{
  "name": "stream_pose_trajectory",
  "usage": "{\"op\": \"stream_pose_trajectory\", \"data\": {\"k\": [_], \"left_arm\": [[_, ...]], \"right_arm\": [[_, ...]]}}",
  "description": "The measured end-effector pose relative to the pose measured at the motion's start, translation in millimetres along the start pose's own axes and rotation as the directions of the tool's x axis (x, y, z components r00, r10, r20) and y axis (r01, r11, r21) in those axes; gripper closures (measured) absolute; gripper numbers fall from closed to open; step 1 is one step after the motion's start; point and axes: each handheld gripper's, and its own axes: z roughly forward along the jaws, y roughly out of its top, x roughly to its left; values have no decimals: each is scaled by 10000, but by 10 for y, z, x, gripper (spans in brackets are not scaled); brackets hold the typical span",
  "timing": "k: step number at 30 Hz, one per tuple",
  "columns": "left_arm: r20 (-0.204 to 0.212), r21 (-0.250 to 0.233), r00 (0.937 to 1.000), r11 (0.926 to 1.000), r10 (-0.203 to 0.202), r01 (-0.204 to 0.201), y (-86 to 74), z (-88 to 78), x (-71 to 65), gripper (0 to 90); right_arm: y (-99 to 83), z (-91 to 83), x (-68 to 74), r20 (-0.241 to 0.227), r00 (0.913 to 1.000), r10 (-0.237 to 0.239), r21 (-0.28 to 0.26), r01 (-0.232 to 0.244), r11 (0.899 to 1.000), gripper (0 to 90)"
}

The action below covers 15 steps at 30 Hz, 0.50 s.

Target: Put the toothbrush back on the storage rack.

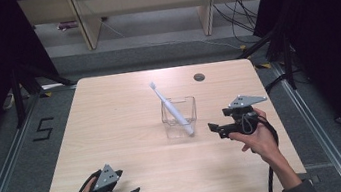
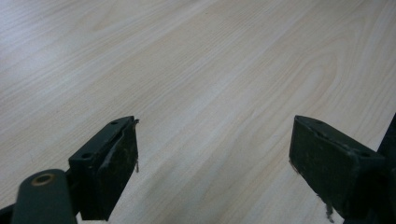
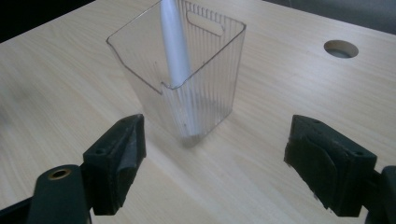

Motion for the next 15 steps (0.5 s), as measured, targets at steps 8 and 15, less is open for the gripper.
{"op": "stream_pose_trajectory", "data": {"k": [8,15], "left_arm": [[-55,-3,10000,10000,2,-2,0,4,1,149],[11,-22,10000,10000,2,-2,1,-2,0,149]], "right_arm": [[-182,-8,44,-40,10000,-38,122,38,9999,201],[-298,-2,69,-52,10000,52,305,-51,9995,202]]}}
